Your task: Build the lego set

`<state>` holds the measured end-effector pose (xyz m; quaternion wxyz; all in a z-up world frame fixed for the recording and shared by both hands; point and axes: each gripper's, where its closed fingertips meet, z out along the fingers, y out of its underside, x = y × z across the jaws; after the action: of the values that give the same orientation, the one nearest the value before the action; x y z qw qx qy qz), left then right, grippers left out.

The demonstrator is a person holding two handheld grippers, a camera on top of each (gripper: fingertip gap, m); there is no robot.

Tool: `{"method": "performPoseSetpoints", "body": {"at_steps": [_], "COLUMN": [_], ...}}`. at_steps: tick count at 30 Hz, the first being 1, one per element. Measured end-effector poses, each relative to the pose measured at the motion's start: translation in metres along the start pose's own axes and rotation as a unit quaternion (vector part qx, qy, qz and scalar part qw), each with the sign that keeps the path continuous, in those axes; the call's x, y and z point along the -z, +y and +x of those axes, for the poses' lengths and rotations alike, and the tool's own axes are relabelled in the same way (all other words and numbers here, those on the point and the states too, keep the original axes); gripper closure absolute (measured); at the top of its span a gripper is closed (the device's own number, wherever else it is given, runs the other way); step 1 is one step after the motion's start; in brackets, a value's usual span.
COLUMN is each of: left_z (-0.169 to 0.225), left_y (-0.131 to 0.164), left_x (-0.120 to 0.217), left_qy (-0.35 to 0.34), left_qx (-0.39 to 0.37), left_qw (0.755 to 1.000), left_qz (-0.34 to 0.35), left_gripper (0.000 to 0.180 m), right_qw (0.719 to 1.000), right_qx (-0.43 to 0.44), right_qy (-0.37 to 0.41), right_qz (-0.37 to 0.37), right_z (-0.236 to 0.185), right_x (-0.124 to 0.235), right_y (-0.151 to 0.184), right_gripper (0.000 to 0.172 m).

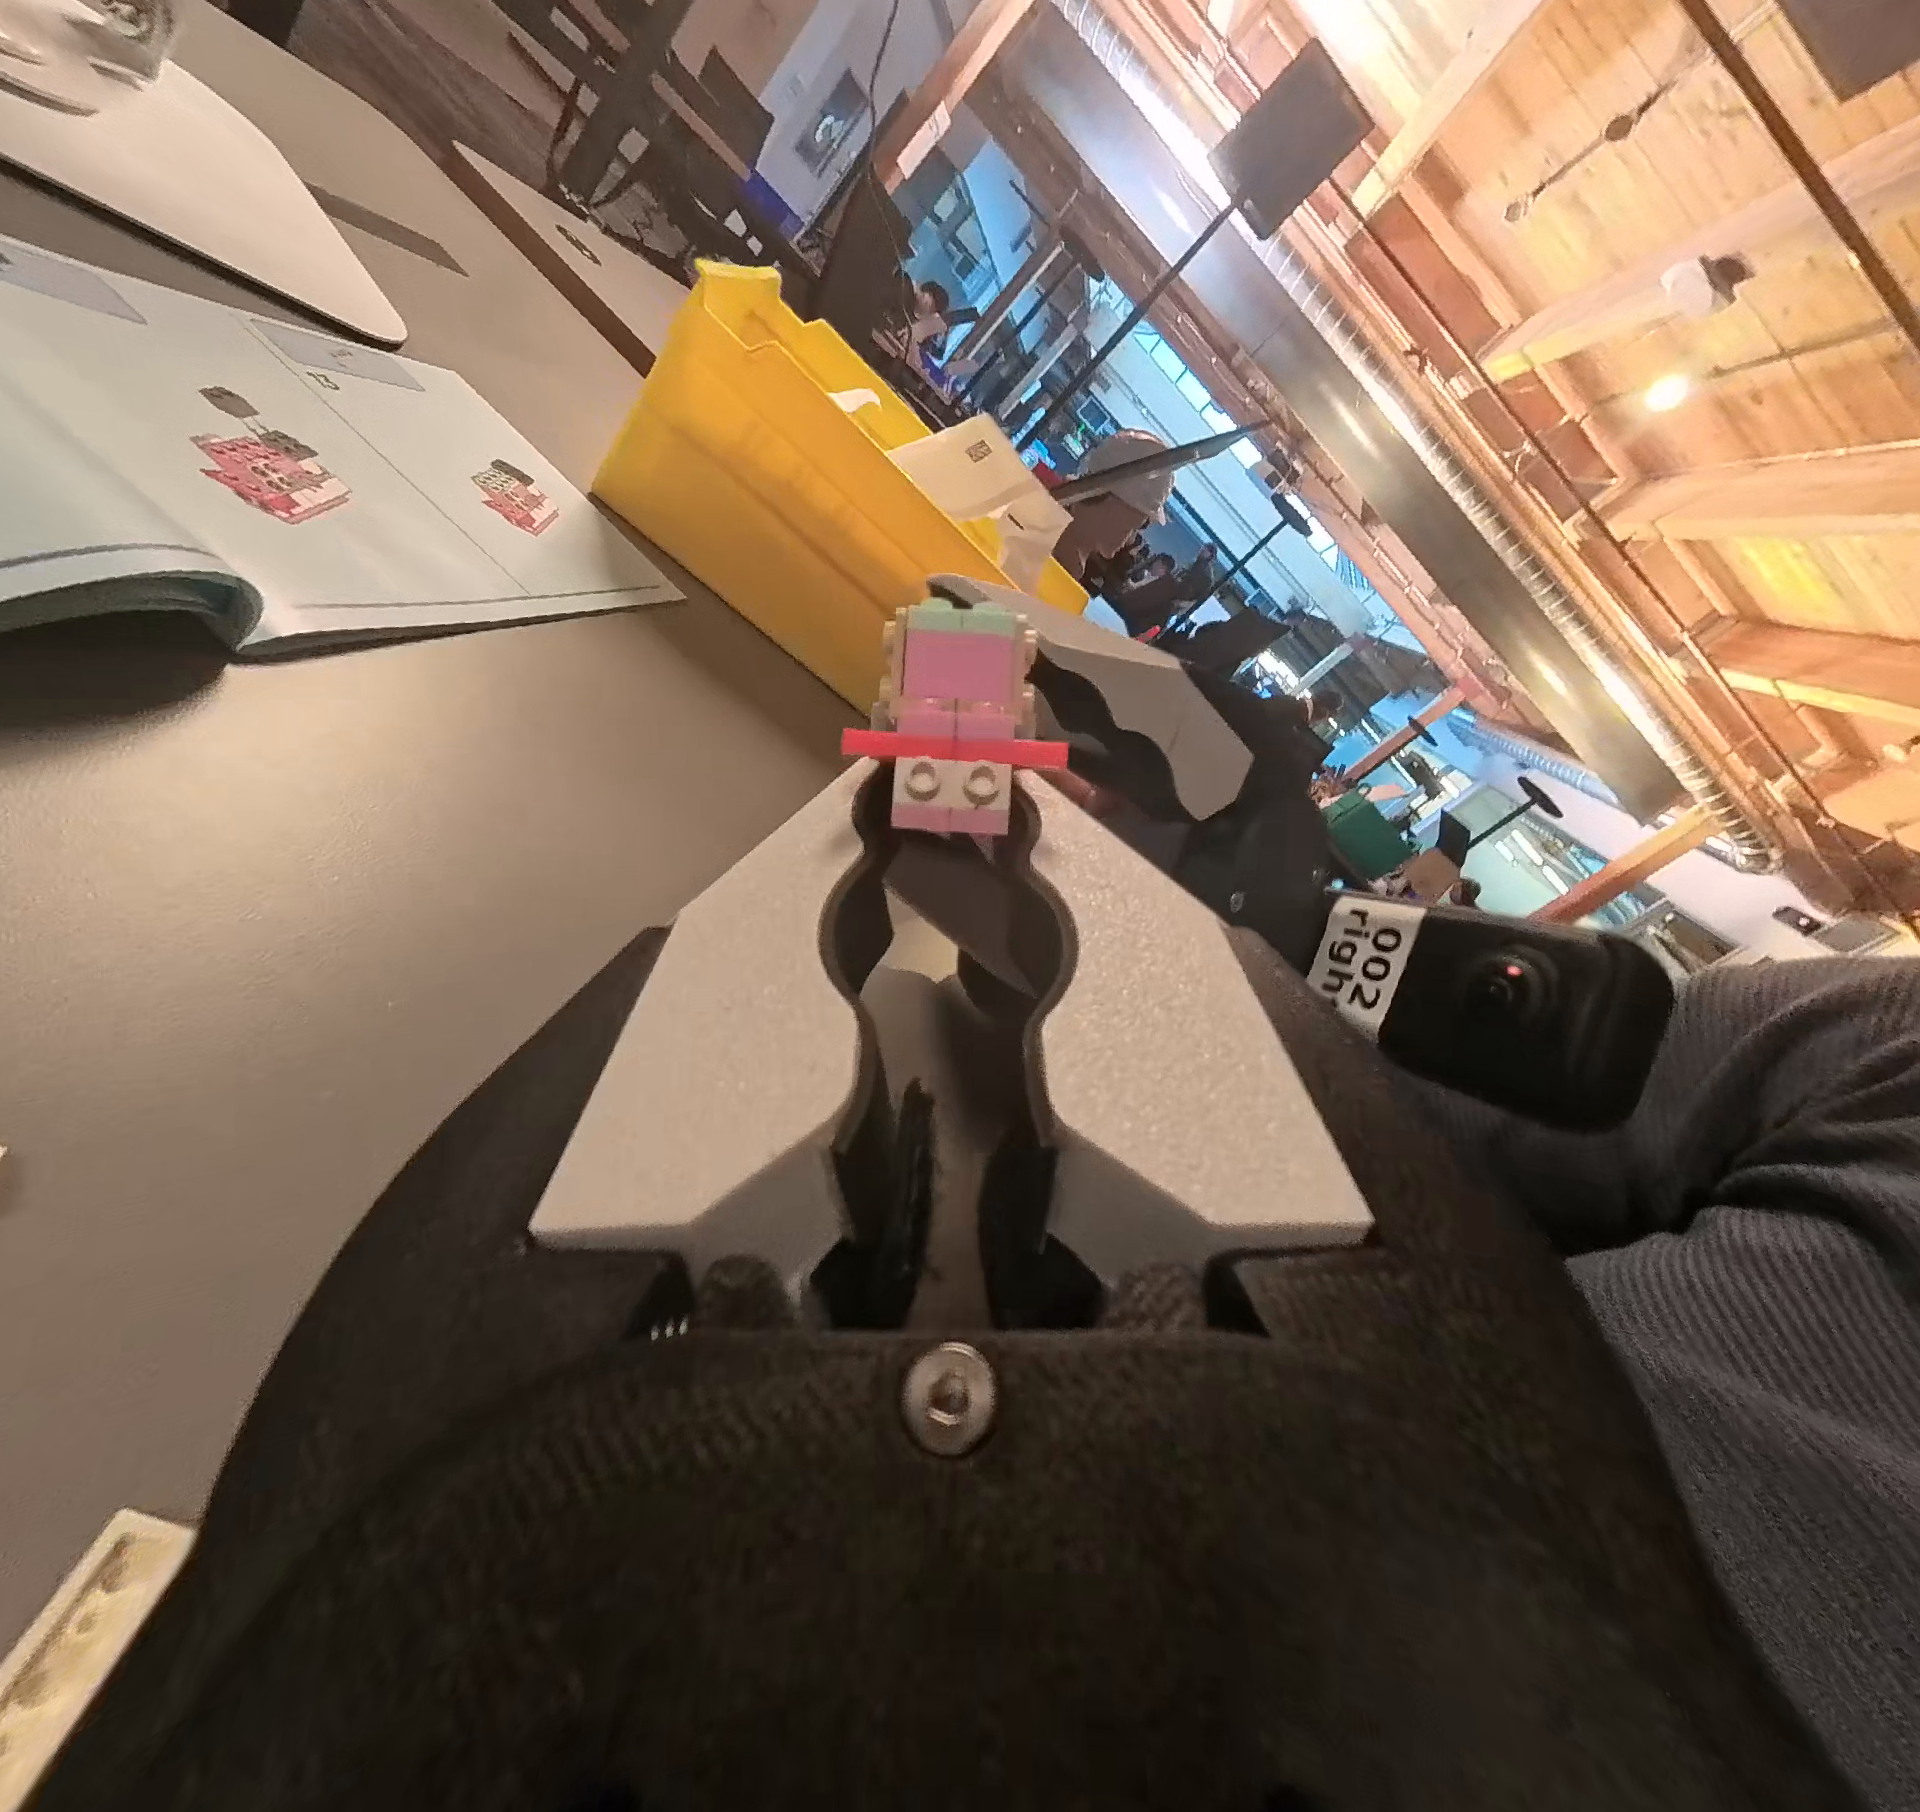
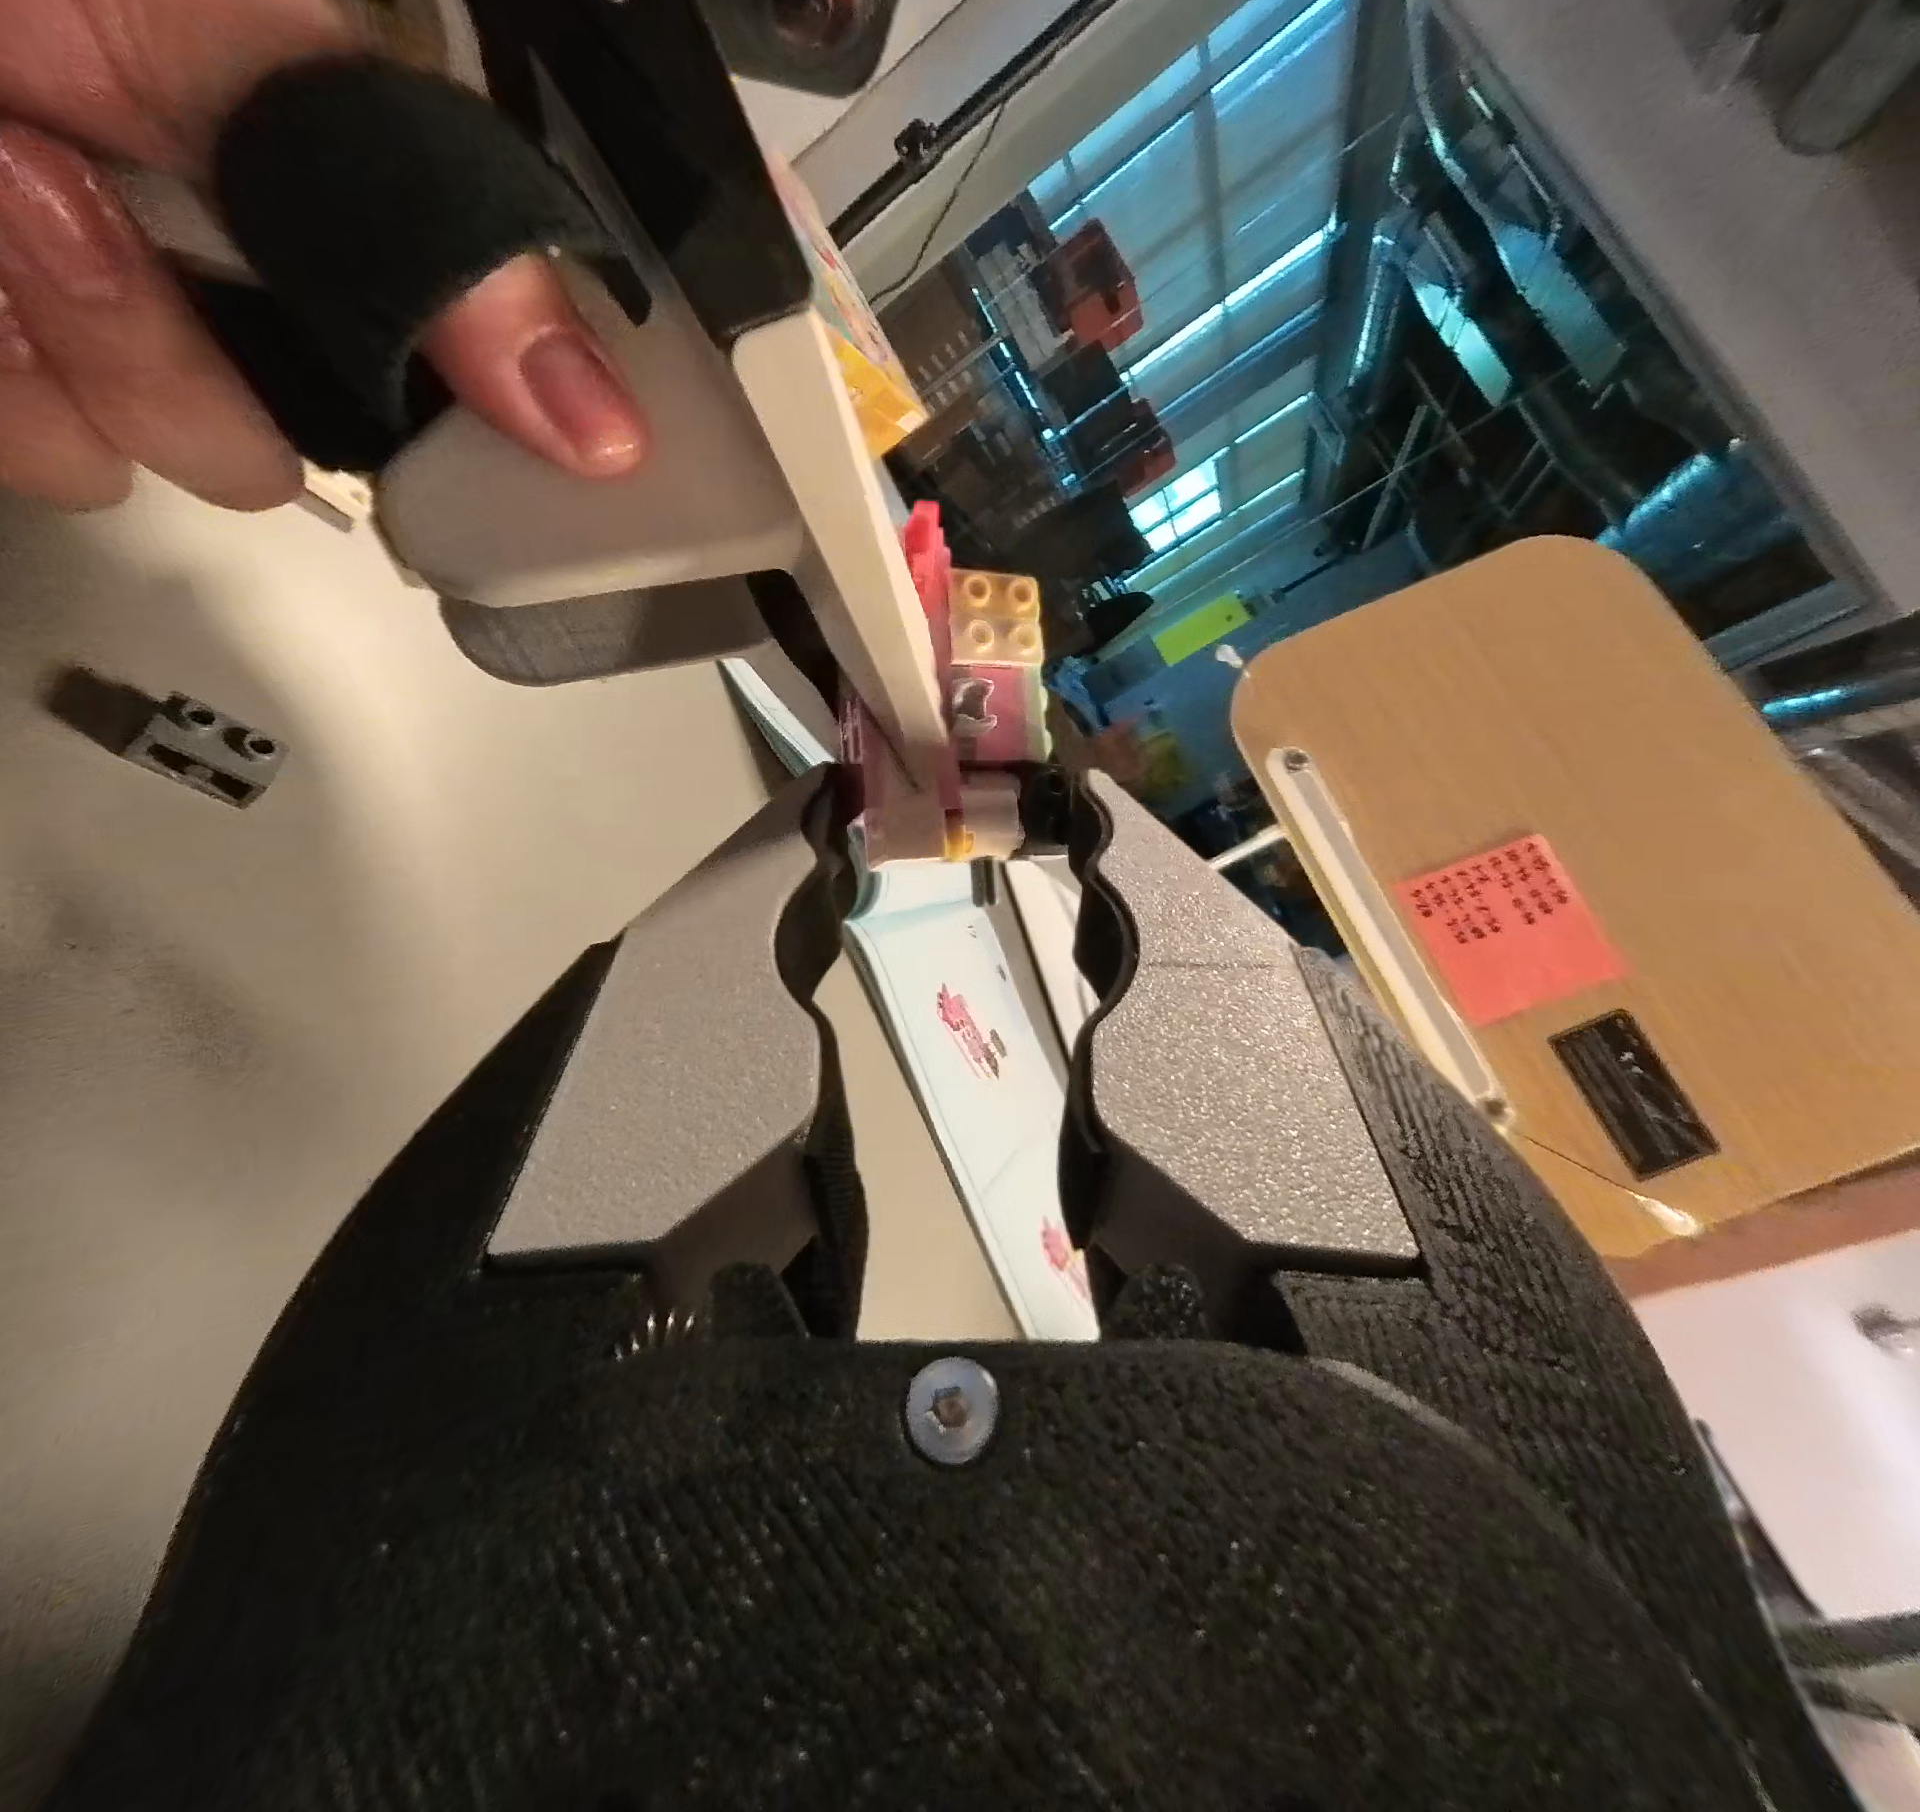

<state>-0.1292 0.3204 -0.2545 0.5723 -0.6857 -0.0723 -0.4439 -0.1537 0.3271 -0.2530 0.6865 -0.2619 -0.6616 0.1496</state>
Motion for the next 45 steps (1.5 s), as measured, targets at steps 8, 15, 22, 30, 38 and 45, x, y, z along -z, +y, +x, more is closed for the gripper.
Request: {"method": "performPoseSetpoints", "body": {"at_steps": [8, 15, 22, 30, 38, 45], "left_z": [-0.006, -0.011, -0.013, -0.016, -0.018, -0.018], "left_y": [-0.001, -0.004, -0.008, -0.009, -0.008, -0.009], "left_x": [0.001, 0.002, 0.004, 0.004, 0.005, 0.006], "left_qy": [-0.022, -0.053, -0.083, -0.09, -0.091, -0.092], "left_qx": [0.024, 0.009, -0.024, -0.02, -0.009, -0.006], "left_qw": [0.999, 0.997, 0.994, 0.993, 0.993, 0.993], "left_qz": [0.029, 0.051, 0.068, 0.073, 0.072, 0.075], "left_gripper": [0.165, 0.165, 0.165, 0.165, 0.165, 0.165], "right_qw": [1.0, 0.998, 0.995, 0.992, 0.993, 0.993], "right_qx": [-0.001, -0.011, -0.033, -0.071, -0.057, -0.016], "right_qy": [0.015, 0.029, 0.037, 0.041, 0.041, 0.054], "right_qz": [-0.022, -0.058, -0.084, -0.094, -0.098, -0.108], "right_z": [-0.003, -0.004, -0.004, -0.004, -0.006, -0.005], "right_x": [-0.004, -0.009, -0.013, -0.015, -0.015, -0.015], "right_y": [0.006, 0.01, 0.01, 0.011, 0.012, 0.012], "right_gripper": [0.13, 0.131, 0.131, 0.129, 0.131, 0.132]}}
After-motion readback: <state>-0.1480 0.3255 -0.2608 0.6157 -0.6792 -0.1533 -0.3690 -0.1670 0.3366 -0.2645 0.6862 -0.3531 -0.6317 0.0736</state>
